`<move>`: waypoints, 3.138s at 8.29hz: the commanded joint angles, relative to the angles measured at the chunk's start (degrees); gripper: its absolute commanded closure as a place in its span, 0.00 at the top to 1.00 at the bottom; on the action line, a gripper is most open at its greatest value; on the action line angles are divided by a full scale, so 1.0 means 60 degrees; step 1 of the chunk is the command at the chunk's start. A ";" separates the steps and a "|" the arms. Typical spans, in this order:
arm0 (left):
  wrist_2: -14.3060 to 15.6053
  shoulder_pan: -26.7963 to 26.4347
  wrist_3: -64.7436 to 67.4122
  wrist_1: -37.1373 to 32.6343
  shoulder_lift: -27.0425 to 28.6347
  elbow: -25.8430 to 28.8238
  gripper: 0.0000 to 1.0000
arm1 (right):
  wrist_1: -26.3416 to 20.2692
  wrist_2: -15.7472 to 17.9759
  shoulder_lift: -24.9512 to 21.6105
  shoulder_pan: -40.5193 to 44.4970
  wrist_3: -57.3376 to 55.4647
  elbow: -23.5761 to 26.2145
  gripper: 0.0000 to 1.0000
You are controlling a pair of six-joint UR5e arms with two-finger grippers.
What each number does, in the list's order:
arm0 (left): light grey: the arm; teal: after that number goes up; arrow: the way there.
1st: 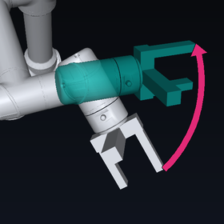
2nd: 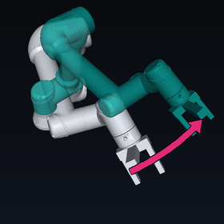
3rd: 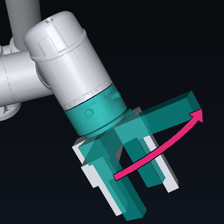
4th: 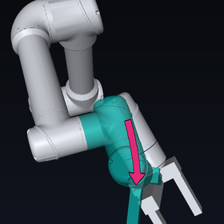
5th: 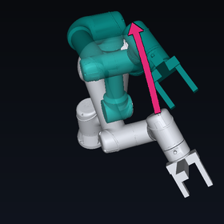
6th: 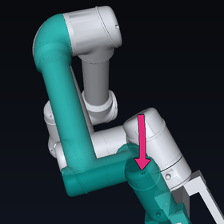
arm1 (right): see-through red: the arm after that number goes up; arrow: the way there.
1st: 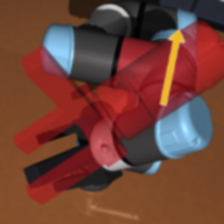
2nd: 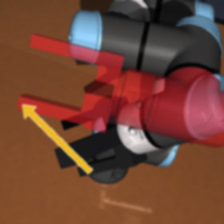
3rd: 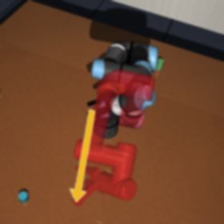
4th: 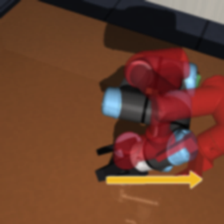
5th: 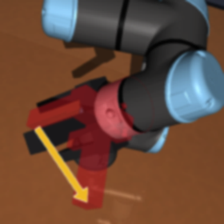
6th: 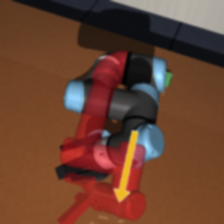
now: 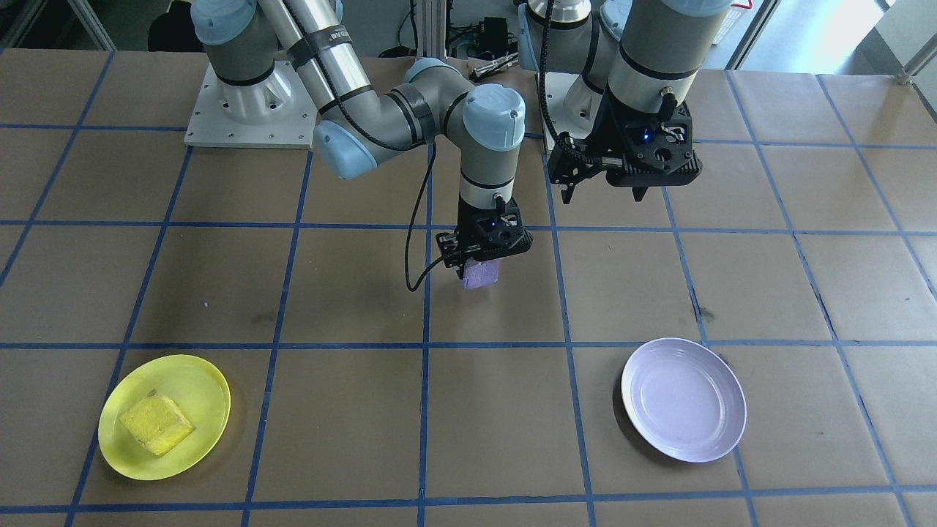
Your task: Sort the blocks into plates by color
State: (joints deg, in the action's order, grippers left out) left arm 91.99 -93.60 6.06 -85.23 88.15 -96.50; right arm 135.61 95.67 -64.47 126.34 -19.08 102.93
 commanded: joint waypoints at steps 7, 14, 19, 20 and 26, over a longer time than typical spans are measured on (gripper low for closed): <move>0.0020 0.0058 0.0000 -0.0180 -0.0014 0.0059 1.00 | -0.0508 0.0067 -0.0604 -0.1480 0.0322 -0.0222 1.00; -0.0213 0.0014 0.1702 -0.0063 0.0408 0.0015 1.00 | -0.4403 -0.0285 -0.3575 -0.5495 0.3366 -0.0266 1.00; -0.1225 -0.1723 0.4959 0.1865 0.2250 0.0044 1.00 | -0.7760 -0.0857 -0.4928 -0.6409 0.3942 -0.1114 1.00; -0.1254 -0.2207 0.5328 0.2582 0.2822 0.0058 1.00 | -0.7748 -0.0871 -0.4928 -0.6409 0.3942 -0.1086 1.00; -0.1093 -0.2989 0.4181 0.2735 0.3896 -0.0073 0.97 | -0.7763 -0.0915 -0.4928 -0.6409 0.3971 -0.1042 1.00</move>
State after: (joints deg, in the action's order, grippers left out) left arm 85.05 -111.39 36.13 -68.81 110.21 -96.70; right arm 89.01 90.18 -94.05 87.89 4.73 96.57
